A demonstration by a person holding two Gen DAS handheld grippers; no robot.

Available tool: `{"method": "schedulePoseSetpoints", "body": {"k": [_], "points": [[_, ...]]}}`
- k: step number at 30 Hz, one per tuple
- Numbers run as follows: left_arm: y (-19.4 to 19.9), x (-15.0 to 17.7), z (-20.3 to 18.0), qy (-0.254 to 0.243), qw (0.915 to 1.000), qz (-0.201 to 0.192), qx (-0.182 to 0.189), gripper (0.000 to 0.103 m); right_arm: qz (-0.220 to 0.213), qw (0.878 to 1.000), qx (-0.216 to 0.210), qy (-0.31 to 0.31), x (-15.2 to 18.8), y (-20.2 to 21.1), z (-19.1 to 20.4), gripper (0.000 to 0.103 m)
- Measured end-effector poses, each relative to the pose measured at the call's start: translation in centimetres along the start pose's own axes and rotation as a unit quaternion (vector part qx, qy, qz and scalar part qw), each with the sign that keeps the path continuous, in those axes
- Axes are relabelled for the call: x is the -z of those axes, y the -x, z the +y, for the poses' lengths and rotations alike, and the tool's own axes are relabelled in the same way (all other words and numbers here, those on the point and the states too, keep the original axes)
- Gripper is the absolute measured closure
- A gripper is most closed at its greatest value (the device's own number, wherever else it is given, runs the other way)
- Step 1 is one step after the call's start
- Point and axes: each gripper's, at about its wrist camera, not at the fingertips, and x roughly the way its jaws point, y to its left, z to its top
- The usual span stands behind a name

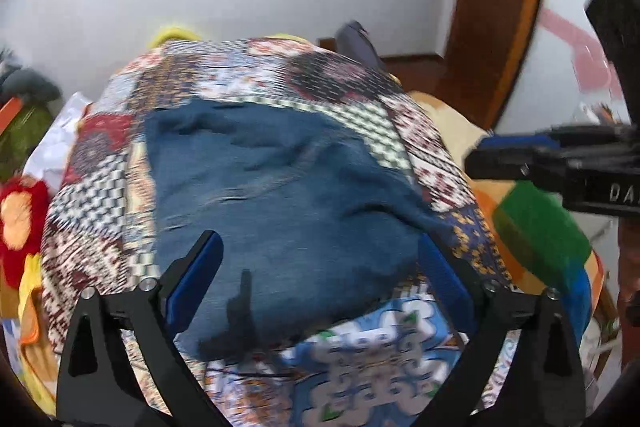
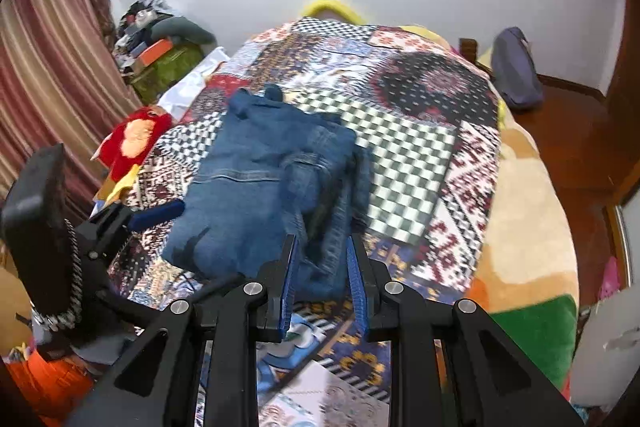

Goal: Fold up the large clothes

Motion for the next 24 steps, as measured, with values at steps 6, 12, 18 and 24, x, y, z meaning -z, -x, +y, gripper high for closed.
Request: {"method": "schedulePoseSetpoints", "body": {"k": [6,12,18,24], "points": [[0.1,1.1,6.8,0.051,0.996,0.016,-0.071,0.002,0.021,0.999,-0.012,0.04,-0.3,-3.2,2.8,0.082],[-2.9,4.7,10.7,0.094,0.9898,0.084,-0.066,0.001,0.074,0.993,0.061,0.069,0.9,-9.3,1.8,0.082],[-3.3,6.9,12.1,0.139,0.9873,0.072,-0.027,0.0,0.048,0.997,0.062,0.003,2.3,-9.8,-3.0,0.017],[-2.6,7.8,11.4,0.118,0.9894,0.073,-0.043,0.0,0.05,0.998,0.035,-0.023,2.8,-9.0,-4.5,0.017]]}}
